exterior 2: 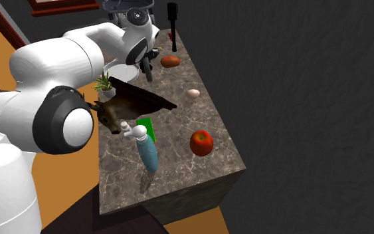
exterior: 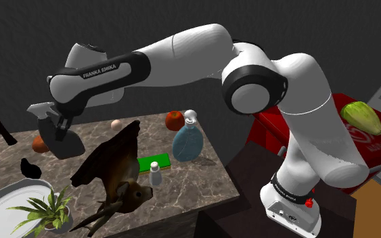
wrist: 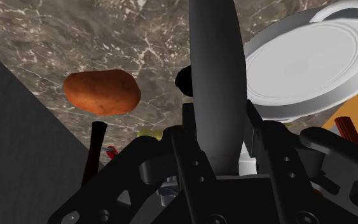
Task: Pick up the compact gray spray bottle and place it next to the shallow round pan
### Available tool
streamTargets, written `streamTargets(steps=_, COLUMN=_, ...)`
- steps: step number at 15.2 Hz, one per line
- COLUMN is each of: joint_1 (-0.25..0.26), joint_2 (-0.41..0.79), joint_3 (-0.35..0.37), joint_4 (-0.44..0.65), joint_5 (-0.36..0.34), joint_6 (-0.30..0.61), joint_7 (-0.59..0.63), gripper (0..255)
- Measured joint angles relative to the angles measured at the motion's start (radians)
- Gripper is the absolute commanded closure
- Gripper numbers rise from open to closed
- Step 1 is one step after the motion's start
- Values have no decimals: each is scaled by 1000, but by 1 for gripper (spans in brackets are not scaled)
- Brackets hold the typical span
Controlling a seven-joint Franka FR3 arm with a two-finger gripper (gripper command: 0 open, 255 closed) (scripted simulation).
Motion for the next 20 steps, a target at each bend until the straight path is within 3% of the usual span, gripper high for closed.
streamTargets(steps=11, joint_1=-15, joint_2=65, joint_3=31, joint_4=-30, joint_5=38, joint_6=92, joint_7=-55, gripper=255)
streamTargets(steps=17, joint_1=-15, joint_2=68, joint_3=34, joint_4=-35, joint_5=41, joint_6=100, joint_7=-60, gripper=255)
streamTargets(steps=18, joint_1=-16, joint_2=68, joint_3=34, joint_4=-35, joint_5=41, joint_6=100, joint_7=-60, gripper=0)
streamTargets(steps=20, joint_1=-16, joint_2=68, joint_3=34, joint_4=-35, joint_5=41, joint_6=101, joint_7=-60, gripper=0)
